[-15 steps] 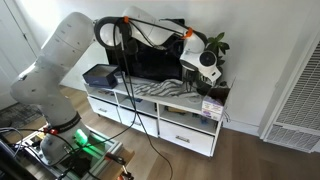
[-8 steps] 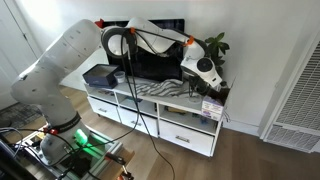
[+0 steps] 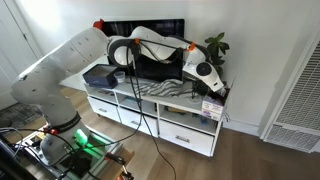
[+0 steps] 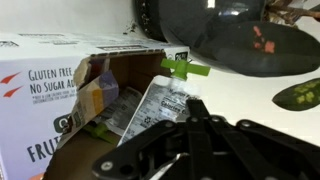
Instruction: Put the sachet in the white box.
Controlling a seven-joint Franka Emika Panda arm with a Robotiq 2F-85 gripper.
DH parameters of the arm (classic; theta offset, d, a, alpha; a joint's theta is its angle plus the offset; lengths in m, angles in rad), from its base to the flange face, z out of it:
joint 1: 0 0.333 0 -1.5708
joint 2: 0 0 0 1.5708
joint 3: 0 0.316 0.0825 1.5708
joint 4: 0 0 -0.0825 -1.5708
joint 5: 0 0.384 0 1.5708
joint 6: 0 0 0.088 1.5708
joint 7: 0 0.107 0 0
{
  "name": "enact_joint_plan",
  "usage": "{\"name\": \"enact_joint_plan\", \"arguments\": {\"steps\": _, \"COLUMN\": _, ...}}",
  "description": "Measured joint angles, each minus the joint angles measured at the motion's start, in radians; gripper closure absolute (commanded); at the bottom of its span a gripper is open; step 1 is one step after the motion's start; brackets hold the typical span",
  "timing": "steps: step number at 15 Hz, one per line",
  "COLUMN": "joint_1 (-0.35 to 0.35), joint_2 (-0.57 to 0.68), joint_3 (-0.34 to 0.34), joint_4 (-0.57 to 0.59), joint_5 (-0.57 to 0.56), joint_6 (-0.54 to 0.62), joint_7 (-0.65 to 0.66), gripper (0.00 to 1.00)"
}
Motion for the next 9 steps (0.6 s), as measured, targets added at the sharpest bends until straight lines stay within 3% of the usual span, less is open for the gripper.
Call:
{"name": "enact_joint_plan", "arguments": {"steps": 3, "joint_1": 0.003, "joint_2": 0.043, "joint_3": -0.002, "joint_4": 0.046, "joint_5": -0.002, "joint_6": 0.024, "joint_7": 0.041, "gripper": 1.0}}
{"name": "enact_joint_plan", "arguments": {"steps": 4, "joint_1": 0.005, "joint_2": 0.055, "joint_3": -0.004, "joint_4": 0.058, "joint_5": -0.005, "joint_6": 0.028, "joint_7": 0.056, "gripper": 0.82}}
{"name": "enact_joint_plan", "arguments": {"steps": 9, "joint_1": 0.023, "joint_2": 0.09, "joint_3": -0.031, "joint_4": 0.083, "joint_5": -0.029, "joint_6": 0.03, "joint_7": 0.128, "gripper": 0.46}}
